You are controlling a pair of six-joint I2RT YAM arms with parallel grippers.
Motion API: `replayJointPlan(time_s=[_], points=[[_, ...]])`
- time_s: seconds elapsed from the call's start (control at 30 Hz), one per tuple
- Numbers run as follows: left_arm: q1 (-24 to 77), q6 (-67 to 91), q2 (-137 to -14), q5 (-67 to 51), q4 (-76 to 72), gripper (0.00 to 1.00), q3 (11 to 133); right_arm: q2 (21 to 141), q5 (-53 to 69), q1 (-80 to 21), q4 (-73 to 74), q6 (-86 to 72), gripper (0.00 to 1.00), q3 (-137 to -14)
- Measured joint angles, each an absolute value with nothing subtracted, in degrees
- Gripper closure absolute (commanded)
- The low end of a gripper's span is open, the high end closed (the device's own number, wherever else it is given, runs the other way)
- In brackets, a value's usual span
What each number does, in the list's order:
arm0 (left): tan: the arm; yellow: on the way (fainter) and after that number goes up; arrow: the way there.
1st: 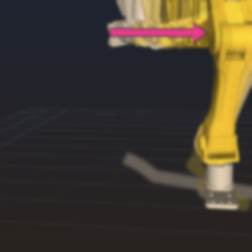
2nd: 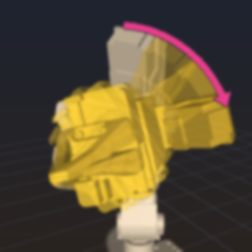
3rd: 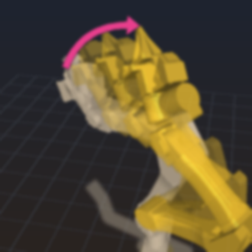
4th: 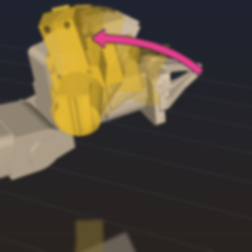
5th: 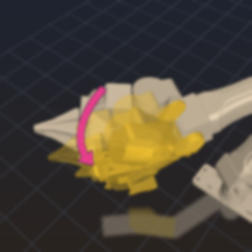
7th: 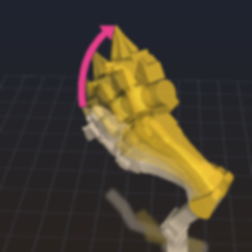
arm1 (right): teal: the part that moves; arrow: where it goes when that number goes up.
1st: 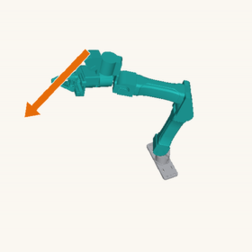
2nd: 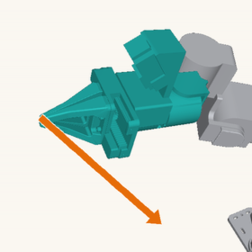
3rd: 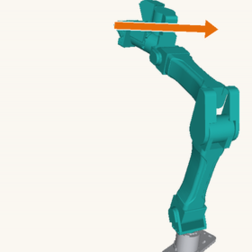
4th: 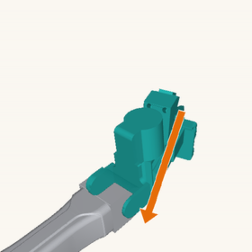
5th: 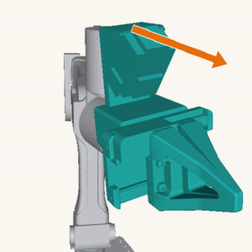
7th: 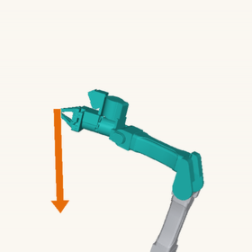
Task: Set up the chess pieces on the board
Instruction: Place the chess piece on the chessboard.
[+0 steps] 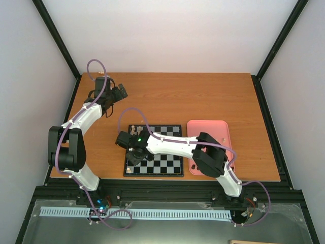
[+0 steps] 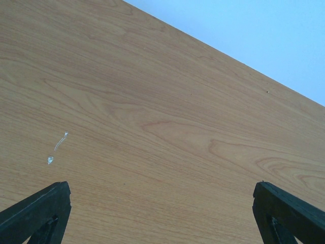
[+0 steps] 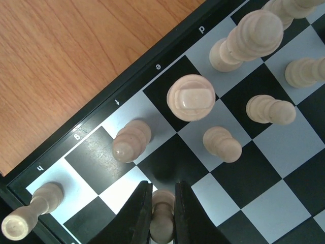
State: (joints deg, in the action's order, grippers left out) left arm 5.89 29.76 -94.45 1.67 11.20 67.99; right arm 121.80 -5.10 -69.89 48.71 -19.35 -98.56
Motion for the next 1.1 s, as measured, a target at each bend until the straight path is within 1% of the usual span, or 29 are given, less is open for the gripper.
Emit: replayJointPlan(time_s=[1.1], points=[[5.9, 29.8, -94.5, 1.7, 11.2, 0.00, 68.0, 123.1, -6.9, -69.8, 46.3, -18.2, 0.91, -98.9]])
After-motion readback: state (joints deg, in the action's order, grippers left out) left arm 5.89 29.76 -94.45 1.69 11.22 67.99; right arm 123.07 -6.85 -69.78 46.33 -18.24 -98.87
